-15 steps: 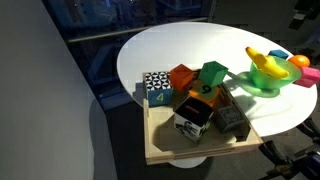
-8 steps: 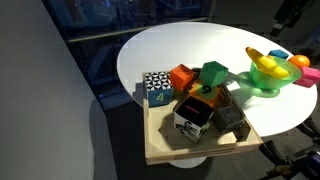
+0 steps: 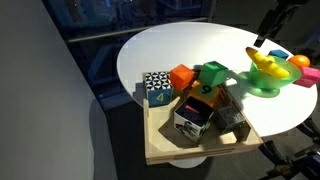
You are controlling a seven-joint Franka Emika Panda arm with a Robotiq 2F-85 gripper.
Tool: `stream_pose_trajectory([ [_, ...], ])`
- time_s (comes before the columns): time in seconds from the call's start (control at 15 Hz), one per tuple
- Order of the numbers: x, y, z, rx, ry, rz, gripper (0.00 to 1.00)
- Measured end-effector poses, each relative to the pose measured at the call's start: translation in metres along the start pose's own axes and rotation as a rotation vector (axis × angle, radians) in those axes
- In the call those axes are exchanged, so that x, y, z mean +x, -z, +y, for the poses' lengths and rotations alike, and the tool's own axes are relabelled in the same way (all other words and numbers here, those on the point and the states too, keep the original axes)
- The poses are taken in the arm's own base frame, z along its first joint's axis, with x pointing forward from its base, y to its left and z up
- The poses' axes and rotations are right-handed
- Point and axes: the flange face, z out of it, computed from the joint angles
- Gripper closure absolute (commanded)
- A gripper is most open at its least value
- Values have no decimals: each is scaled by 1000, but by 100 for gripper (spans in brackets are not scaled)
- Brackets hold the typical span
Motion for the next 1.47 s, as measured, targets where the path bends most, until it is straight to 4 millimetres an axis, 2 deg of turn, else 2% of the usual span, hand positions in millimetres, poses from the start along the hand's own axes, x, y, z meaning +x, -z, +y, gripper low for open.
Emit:
stream_pose_trajectory([
  [0.53, 11, -19, 4, 6, 19, 17, 0],
  [1.47, 11, -49, 18, 13, 4, -31, 0],
])
